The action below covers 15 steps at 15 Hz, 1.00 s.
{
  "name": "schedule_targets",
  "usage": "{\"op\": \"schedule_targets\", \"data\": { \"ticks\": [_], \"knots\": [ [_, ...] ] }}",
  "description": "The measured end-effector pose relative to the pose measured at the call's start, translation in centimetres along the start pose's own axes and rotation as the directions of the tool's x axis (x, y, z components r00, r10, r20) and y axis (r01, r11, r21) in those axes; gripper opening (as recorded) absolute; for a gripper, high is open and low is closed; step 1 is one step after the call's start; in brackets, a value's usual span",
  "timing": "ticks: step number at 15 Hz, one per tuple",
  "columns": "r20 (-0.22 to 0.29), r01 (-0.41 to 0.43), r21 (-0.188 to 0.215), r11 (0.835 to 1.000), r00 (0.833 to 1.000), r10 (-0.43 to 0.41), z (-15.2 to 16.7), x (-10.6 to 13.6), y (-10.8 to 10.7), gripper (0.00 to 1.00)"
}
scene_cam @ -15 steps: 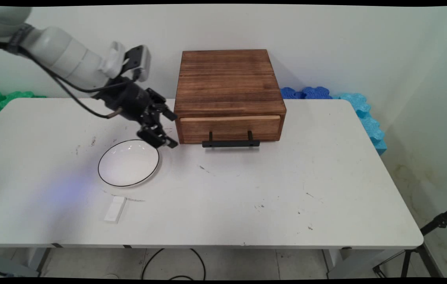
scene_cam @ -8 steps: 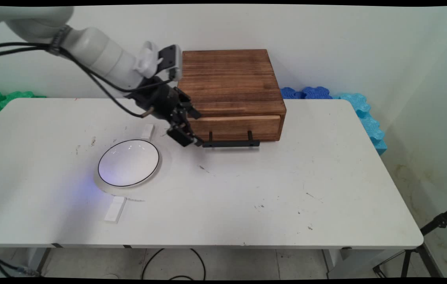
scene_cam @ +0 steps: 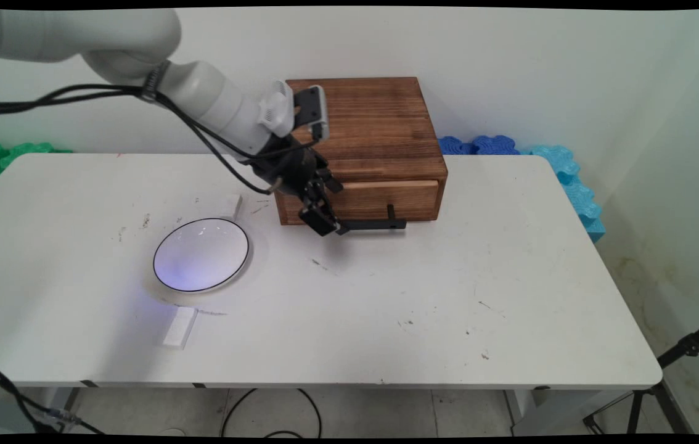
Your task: Open the drawer
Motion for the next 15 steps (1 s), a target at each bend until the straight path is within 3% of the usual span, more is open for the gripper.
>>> {"op": "schedule_targets", "data": {
  "ticks": [15],
  "knots": [
    [0.044, 0.013, 0.019, 1.0, 0.999, -0.014, 7.4, 1.2, 0.0, 1.0]
  ]
}}
